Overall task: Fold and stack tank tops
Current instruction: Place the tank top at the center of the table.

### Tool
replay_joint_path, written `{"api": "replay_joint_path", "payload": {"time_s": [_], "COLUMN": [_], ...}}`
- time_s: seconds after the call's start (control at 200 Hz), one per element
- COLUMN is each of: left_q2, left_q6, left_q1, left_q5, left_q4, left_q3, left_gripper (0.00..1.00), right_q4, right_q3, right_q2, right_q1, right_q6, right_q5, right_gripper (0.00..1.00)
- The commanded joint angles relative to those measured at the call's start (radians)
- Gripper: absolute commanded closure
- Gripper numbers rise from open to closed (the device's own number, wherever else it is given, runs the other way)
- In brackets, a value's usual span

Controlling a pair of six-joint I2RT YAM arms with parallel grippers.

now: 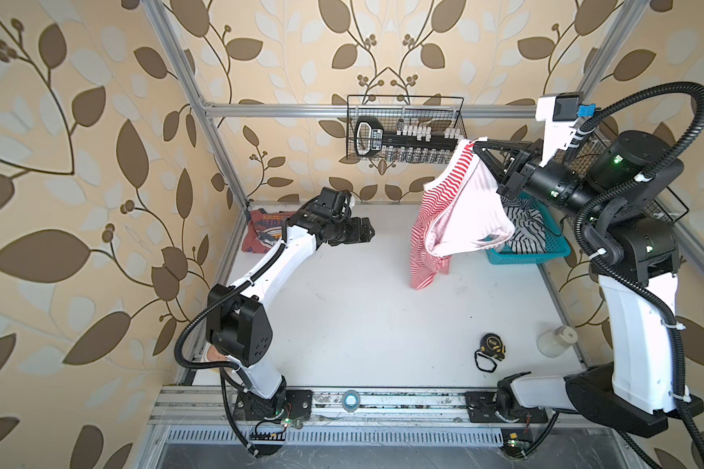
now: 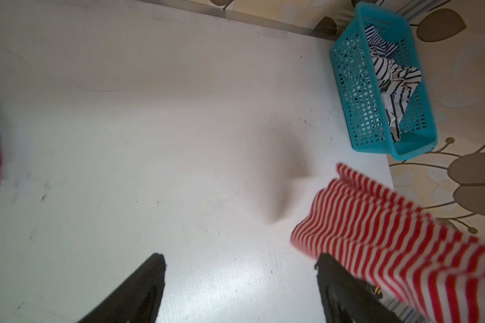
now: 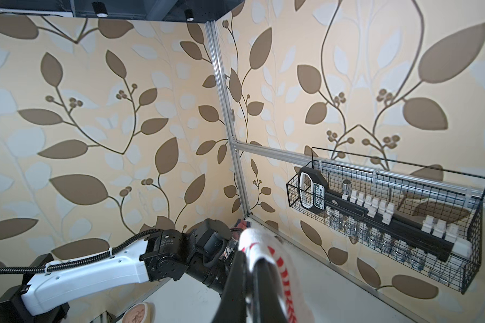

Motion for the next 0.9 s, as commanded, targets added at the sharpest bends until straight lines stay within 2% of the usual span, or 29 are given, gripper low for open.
{"api": "replay_joint_path", "payload": {"time_s": [0.0,0.085,0.285,0.37,0.48,0.585,0.665,0.755,0.82,0.895], "left_q2": [-0.09,-0.116,-0.121,-0.109,-0.097,-0.084,-0.073,-0.066,-0.063,-0.058], "left_q6": [0.029,0.035,0.042,0.039,0.036,0.035,0.034,0.035,0.035,0.042], "left_q1": [0.011,0.012,0.013,0.012,0.012,0.013,0.012,0.012,0.012,0.012], "left_q5": [-0.077,-0.09,-0.113,-0.112,-0.103,-0.093,-0.091,-0.087,-0.082,-0.08], "left_q4": [-0.001,0.0,-0.019,-0.026,-0.031,-0.031,-0.036,-0.045,-0.055,-0.071], "left_q3": [-0.031,-0.051,-0.077,-0.082,-0.085,-0.085,-0.082,-0.08,-0.083,-0.094], "left_gripper": [0.13,0.12,0.12,0.12,0.12,0.12,0.12,0.12,0.12,0.13], "right_q4": [-0.064,-0.1,-0.027,-0.001,-0.01,-0.051,-0.112,-0.185,-0.208,-0.18], "right_q3": [0.019,-0.006,-0.236,-0.299,-0.28,-0.169,-0.029,0.12,0.157,0.089], "right_q2": [0.005,0.028,0.106,0.191,0.349,0.541,0.691,0.813,0.834,0.772], "right_q1": [0.003,-0.015,-0.11,-0.151,-0.182,-0.202,-0.209,-0.21,-0.208,-0.198], "right_q6": [-0.035,-0.028,0.052,0.068,0.056,0.038,0.026,0.024,0.021,0.011], "right_q5": [0.098,0.126,0.024,-0.017,-0.055,-0.081,-0.076,-0.054,-0.028,0.011], "right_gripper": [1.0,1.0,1.0,1.0,1.0,0.84,0.79,0.64,0.59,0.56]}}
